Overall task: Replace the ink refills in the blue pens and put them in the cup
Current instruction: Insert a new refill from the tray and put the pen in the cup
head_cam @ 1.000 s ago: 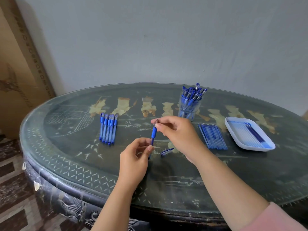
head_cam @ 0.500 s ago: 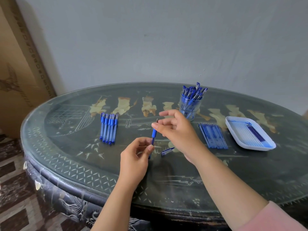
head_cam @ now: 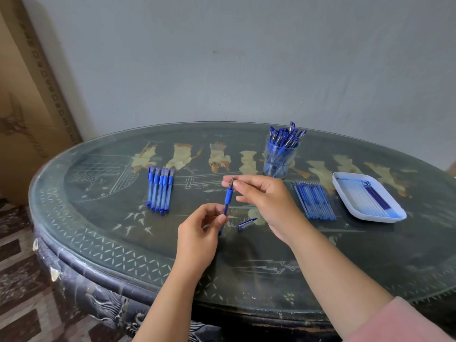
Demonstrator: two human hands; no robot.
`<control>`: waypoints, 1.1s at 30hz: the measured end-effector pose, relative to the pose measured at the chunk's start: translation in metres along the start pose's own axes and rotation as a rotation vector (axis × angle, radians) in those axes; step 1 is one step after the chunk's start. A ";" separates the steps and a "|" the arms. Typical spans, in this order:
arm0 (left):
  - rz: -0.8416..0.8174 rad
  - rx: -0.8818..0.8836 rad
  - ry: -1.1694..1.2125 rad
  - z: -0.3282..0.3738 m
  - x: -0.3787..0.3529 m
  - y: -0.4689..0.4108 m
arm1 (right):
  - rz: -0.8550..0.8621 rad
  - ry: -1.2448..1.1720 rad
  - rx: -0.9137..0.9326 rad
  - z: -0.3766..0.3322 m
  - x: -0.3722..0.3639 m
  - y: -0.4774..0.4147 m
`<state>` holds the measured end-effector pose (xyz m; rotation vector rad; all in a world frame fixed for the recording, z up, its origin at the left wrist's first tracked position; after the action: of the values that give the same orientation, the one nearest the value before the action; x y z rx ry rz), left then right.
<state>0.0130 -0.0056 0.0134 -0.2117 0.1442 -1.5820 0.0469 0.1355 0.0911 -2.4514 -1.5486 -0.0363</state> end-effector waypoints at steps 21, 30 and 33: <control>0.012 -0.013 -0.019 0.005 -0.001 0.002 | 0.171 -0.179 -0.058 0.005 -0.016 0.005; 0.033 0.015 -0.021 0.006 -0.001 0.002 | 0.105 -0.138 -0.035 0.004 -0.014 0.005; 0.037 0.025 -0.019 0.005 -0.001 0.001 | 0.130 -0.088 -0.010 0.003 -0.016 0.005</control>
<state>0.0156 -0.0045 0.0177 -0.2038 0.1132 -1.5440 0.0443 0.1200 0.0853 -2.5885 -1.4222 0.0883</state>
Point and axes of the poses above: each hand's wrist, its own y-axis away from the middle knuckle, its own x-axis out of the back of the hand, z = x × y, the point moved 2 cm from there along -y, towards the middle knuckle, and after that the axes turned 12 degrees about z, right-handed, at the moved point
